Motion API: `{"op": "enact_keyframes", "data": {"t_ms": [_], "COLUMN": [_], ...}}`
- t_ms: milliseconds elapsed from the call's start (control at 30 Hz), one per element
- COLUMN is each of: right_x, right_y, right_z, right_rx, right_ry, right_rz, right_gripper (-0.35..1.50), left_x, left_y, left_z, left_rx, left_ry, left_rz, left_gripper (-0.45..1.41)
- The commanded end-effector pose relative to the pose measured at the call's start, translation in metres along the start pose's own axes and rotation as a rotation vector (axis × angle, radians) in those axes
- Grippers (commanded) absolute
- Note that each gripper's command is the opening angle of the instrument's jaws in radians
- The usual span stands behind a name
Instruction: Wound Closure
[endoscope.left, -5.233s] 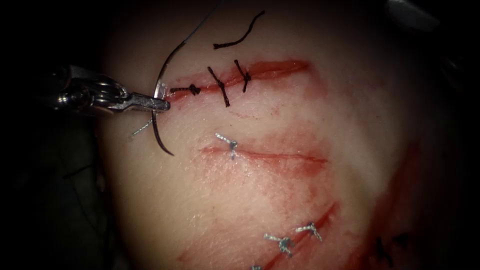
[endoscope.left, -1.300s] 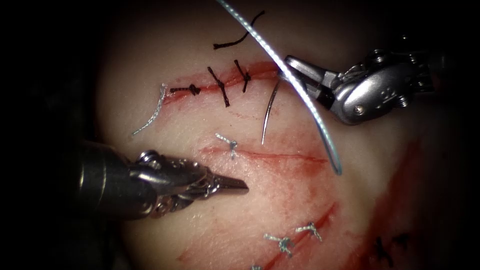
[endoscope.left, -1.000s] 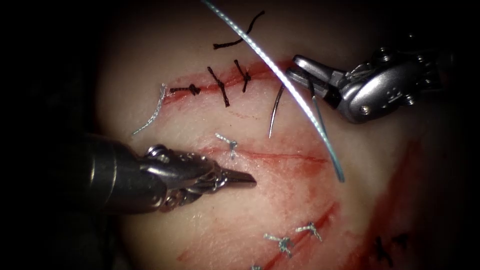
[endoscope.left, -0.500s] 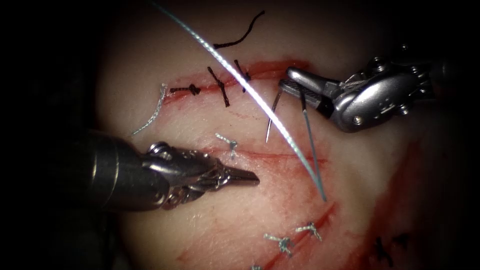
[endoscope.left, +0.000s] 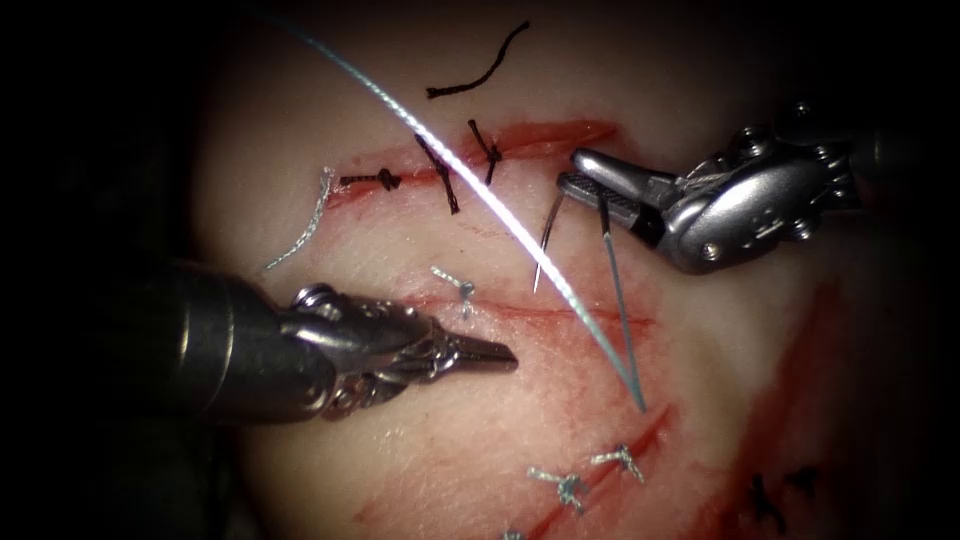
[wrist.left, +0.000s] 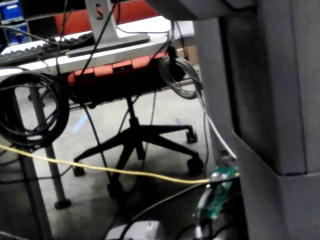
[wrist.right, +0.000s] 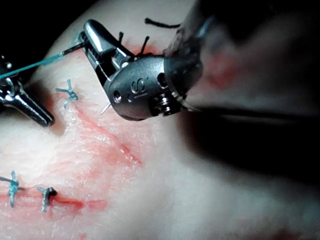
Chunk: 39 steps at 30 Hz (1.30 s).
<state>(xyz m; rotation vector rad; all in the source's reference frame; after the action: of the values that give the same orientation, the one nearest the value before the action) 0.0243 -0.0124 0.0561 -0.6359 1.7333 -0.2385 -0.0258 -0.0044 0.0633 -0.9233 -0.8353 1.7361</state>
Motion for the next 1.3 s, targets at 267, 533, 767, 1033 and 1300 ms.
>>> {"op": "enact_keyframes", "data": {"t_ms": [267, 533, 767, 1033, 1300], "right_x": [-0.0004, -0.0004, -0.0003, 0.0, 0.0002], "right_y": [-0.0008, -0.0015, -0.0027, -0.0022, -0.0018], "right_z": [0.0007, 0.0007, 0.0009, 0.001, 0.0011], "right_rx": [0.011, 0.007, 0.016, 0.012, 0.009], "right_ry": [-0.005, -0.013, -0.004, -0.007, -0.009], "right_rz": [-0.003, -0.007, -0.043, -0.068, -0.075], "right_gripper": [-0.35, -0.35, -0.35, -0.35, -0.35], "left_x": [-0.0004, -0.0005, -0.0006, 0.0007, 0.0012], "left_y": [-0.0004, -0.0004, 0.0, 0.0005, -0.003], "left_z": [0.0008, 0.0007, 0.001, 0.0034, 0.0067], "left_rx": [0.001, 0.001, 0.005, -0.013, 0.046], "left_ry": [0.0, 0.0, 0.004, 0.01, -0.004], "left_rz": [0.003, 0.003, 0.0, 0.254, 0.331], "left_gripper": [-0.45, -0.45, -0.45, -0.45, -0.45]}}
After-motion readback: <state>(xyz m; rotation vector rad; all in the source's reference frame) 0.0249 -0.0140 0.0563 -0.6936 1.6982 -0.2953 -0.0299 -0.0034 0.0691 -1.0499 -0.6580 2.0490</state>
